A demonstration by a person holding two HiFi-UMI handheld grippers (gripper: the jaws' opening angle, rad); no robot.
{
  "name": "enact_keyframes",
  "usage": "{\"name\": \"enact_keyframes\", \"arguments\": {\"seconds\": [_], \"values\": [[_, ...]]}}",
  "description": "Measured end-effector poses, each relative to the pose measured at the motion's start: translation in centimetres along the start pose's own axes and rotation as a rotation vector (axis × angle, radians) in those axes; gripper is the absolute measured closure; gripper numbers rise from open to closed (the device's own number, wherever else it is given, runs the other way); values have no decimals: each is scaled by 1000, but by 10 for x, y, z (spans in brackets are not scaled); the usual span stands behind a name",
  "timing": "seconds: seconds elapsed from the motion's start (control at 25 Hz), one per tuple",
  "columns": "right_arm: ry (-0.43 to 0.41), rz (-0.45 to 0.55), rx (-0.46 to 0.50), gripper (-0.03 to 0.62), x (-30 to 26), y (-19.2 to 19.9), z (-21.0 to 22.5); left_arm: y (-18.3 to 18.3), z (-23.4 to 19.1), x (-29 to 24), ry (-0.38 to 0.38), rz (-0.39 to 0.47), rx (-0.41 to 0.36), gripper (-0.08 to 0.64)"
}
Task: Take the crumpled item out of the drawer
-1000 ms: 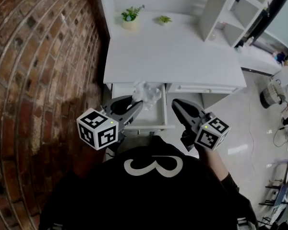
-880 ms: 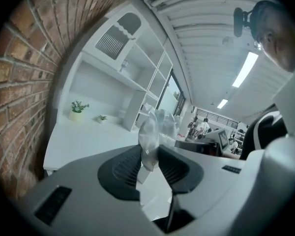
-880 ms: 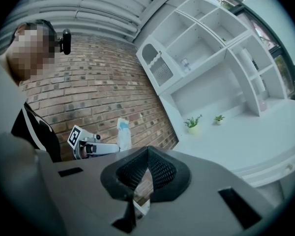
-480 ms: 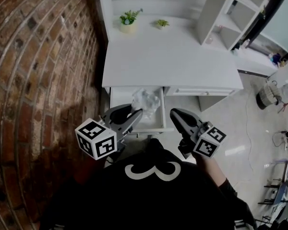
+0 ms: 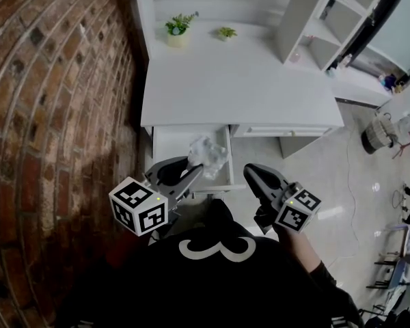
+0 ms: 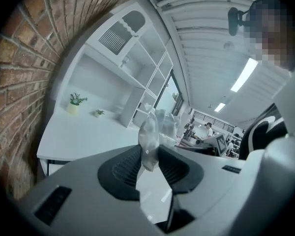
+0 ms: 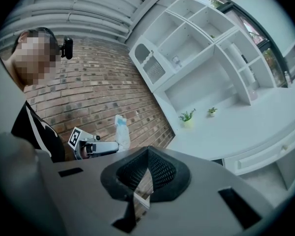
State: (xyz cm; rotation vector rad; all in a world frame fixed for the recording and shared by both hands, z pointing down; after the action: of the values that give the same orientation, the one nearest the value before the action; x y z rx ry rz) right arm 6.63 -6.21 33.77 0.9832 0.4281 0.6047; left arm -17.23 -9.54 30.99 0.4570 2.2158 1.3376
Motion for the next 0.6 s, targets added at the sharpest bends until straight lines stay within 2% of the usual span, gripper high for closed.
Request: {"name": "enact_keyframes", "arguments": {"seconds": [0.6], "values": [[2,-18,19,583,1,8,-4,9,-2,-1,-6,-24,13,449]]}}
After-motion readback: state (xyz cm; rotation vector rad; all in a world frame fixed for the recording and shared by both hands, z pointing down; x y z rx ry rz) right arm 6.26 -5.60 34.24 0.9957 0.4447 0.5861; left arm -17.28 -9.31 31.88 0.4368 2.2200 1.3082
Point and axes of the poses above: the fingertips, and each gripper's own axes: x backward along the fingers, z to its right, y out of its underside, the point moved 8 cm from there along x, backward along the fingers, and after that the axes turned 3 degrees about -y, right-handed, at the moved point
